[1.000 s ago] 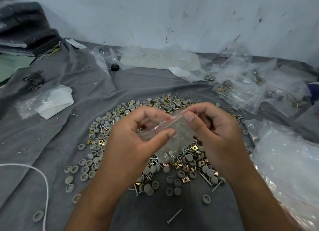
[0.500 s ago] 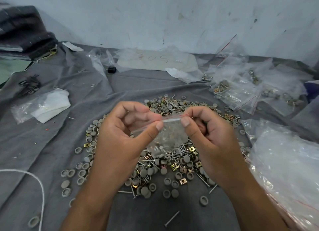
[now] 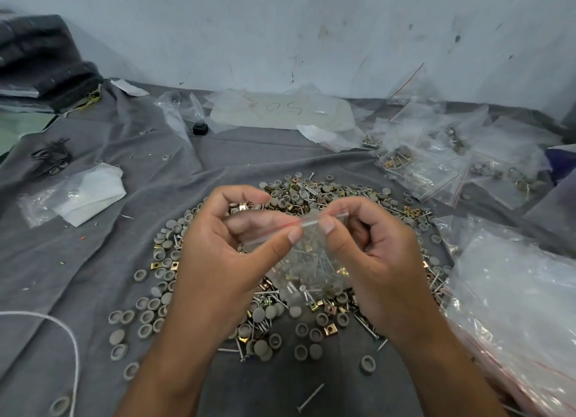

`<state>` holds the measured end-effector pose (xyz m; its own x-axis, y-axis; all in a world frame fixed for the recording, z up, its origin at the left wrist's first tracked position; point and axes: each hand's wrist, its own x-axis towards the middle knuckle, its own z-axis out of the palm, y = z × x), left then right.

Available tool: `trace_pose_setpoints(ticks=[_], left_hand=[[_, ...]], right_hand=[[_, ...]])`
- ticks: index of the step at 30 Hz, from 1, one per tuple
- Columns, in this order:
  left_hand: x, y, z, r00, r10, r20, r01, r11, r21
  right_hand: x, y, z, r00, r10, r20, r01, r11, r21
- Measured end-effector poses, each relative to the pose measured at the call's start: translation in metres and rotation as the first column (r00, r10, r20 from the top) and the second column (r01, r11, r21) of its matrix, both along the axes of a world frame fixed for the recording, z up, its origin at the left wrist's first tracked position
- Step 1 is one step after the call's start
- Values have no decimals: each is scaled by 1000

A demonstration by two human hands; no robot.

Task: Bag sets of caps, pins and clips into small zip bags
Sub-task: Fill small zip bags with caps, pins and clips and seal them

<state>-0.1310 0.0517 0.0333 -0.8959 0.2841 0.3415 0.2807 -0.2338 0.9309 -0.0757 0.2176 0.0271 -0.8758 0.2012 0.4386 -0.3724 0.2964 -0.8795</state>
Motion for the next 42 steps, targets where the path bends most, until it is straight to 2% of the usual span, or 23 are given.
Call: trace_pose_setpoints(ticks=[2, 8, 16, 20, 26, 33, 37, 42], left_hand=[[-2, -1, 0, 999, 34, 11, -34, 999, 23], [-5, -3, -1, 998, 60, 25, -62, 995, 72], [-5, -6, -2, 998, 62, -8, -62, 998, 13], [-4, -4, -2, 999, 29, -15, -29, 1000, 3], [-2, -1, -5, 996, 28, -80, -34, 997, -72], [-2, -1, -8, 988, 59, -145, -81, 985, -153], [0, 0, -8, 990, 14, -142, -40, 983, -181], [0, 2, -9, 991, 16, -135, -40, 985, -171]], right_hand=[[-1, 3, 1, 1000, -4, -3, 4, 997, -78], [-2, 11, 0, 998, -57, 17, 58, 992, -115], [-4, 19, -1, 991, -122, 52, 117, 989, 92], [-4, 19, -2, 991, -123, 54, 116, 985, 131], [-3, 13, -1, 999, -50, 1, 50, 996, 69], [-4, 11, -3, 995, -18, 95, 11, 997, 81], [-4, 10, -2, 994, -53, 98, 39, 989, 146], [-3, 8, -1, 996, -40, 79, 33, 995, 98]])
